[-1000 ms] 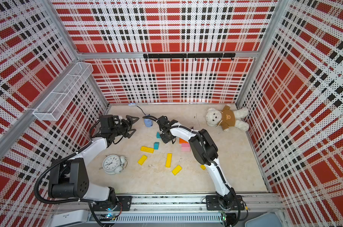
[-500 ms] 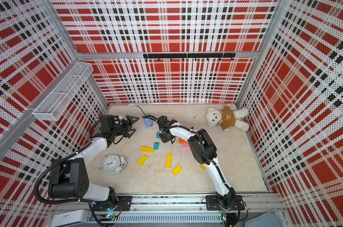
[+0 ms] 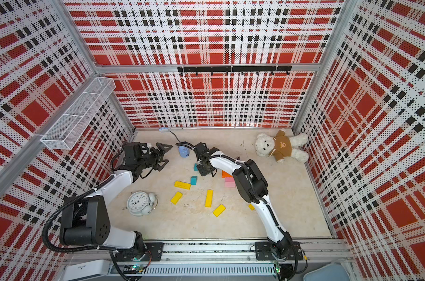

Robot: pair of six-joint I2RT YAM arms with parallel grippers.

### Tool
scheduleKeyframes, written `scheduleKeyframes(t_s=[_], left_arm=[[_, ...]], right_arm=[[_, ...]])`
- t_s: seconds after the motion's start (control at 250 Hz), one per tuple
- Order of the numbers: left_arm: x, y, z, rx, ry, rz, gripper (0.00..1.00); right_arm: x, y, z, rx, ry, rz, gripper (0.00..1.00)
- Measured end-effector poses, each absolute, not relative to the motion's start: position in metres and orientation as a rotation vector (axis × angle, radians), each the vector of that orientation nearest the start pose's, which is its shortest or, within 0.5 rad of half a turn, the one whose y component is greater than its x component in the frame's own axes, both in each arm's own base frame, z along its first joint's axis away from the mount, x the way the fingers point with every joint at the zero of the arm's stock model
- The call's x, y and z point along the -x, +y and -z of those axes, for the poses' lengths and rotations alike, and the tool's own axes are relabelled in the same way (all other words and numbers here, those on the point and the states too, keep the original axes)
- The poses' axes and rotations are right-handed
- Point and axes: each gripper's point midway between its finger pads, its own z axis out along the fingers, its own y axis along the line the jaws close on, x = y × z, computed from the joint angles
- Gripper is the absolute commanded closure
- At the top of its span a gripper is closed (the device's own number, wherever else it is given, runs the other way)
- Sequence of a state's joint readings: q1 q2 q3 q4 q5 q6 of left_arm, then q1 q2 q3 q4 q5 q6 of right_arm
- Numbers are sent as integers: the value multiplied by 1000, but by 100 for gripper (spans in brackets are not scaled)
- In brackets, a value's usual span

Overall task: Assemble a carrot with building blocks
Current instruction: Assemble the building block at the center of the board, then pick up the building block from the center of the board.

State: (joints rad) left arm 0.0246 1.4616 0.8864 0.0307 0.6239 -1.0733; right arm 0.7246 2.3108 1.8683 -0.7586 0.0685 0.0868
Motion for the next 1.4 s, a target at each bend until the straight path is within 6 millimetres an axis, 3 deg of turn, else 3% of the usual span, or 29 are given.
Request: scheduleKeyframes(t_s=[0.204,0.492,0.824,1.004,1.401], left_arm=[[-414,-90,-182,820,2118,1254,0],[-414,-90,-182,819,2117,1254,1],[-414,-90,-182,820,2117,1253,1],[-415,-89,-182,822,2116,1253,0],[-415,-87,-182,828,2113,1250,0]], right_arm=[[-408,345,-29,869,2633,-114,65],[-405,345,-32,875,2629,-131,50],[-412,331,-65,757,2595,-62,60],[-417,314,-65,680,2626,45,63],[-427,307,-49,637,2659,87,63]])
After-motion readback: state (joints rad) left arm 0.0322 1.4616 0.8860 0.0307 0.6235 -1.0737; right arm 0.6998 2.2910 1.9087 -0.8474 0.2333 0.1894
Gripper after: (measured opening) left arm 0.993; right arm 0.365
